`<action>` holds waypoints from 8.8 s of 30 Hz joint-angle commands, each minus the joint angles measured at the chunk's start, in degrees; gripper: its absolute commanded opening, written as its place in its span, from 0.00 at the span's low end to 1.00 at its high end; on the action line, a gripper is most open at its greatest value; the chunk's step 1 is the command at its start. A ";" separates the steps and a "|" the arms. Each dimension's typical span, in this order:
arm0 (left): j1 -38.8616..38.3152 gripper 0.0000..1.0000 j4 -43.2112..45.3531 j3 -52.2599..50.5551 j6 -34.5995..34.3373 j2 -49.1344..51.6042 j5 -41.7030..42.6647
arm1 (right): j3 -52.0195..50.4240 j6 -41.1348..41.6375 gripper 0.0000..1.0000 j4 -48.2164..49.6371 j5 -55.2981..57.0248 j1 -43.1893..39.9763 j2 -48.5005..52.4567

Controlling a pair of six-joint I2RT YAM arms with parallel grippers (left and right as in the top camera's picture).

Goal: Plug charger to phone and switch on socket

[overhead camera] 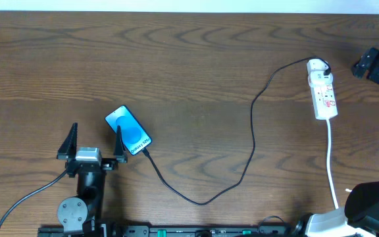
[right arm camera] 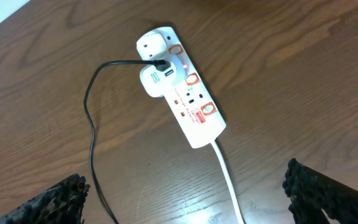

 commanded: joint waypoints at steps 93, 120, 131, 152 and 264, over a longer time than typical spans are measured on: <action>-0.02 0.98 -17.18 -2.40 5.62 -1.14 -0.74 | 0.96 0.48 0.99 -0.07 0.02 -0.20 -0.31; -0.02 0.98 -17.18 -2.40 5.62 -1.14 -0.74 | -0.04 -0.85 0.99 2.49 2.56 -0.09 -2.27; -0.02 0.98 -17.18 -2.40 5.62 -1.14 -0.74 | -27.08 3.08 0.99 23.82 2.58 3.54 -17.84; -0.02 0.98 -17.18 -2.40 5.62 -1.14 -0.74 | -76.61 10.23 0.99 69.55 2.58 9.66 -44.59; -0.02 0.98 -17.18 -2.40 5.62 -1.14 -0.74 | -104.02 -4.22 0.99 65.99 6.01 26.53 -96.89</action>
